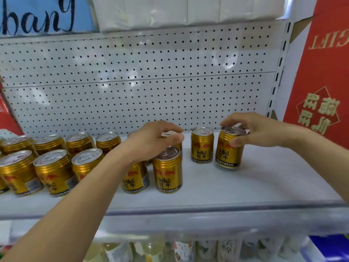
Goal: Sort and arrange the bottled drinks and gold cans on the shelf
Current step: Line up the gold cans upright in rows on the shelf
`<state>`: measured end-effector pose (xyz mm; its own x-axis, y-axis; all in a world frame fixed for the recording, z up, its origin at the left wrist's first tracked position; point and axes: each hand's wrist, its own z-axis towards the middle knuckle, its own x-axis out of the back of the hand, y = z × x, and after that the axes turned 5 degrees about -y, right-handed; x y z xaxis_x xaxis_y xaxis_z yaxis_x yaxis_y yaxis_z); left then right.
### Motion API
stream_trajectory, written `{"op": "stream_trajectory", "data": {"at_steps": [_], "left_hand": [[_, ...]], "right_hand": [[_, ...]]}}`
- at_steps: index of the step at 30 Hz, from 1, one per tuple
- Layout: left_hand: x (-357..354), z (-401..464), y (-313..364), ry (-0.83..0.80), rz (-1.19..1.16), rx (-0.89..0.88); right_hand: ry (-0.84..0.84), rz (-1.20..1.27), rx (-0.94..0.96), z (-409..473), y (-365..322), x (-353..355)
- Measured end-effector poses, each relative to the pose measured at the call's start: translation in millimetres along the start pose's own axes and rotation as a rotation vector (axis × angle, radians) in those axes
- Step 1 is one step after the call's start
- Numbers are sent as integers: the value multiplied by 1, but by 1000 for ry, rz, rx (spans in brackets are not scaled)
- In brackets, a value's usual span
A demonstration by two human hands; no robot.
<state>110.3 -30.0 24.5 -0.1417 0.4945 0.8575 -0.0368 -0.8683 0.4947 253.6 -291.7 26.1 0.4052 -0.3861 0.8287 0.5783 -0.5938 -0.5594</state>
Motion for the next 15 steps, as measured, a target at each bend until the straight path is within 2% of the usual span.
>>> {"op": "stream_trajectory", "data": {"at_steps": [3,7,12,15], "left_hand": [[-2,-15,4,-17,-24,-78],[-6,-29,3,-74,120,-129],[-11,-36,-5,-103,230,-122],[-14,-37,-7,-78,288,-141]], "right_hand": [[-39,-14,31,-20,-22,-11],[-101,-52,73,-34,-44,-31],[-99,4,97,-39,-50,-46],[-42,9,83,-40,-47,-51]]}}
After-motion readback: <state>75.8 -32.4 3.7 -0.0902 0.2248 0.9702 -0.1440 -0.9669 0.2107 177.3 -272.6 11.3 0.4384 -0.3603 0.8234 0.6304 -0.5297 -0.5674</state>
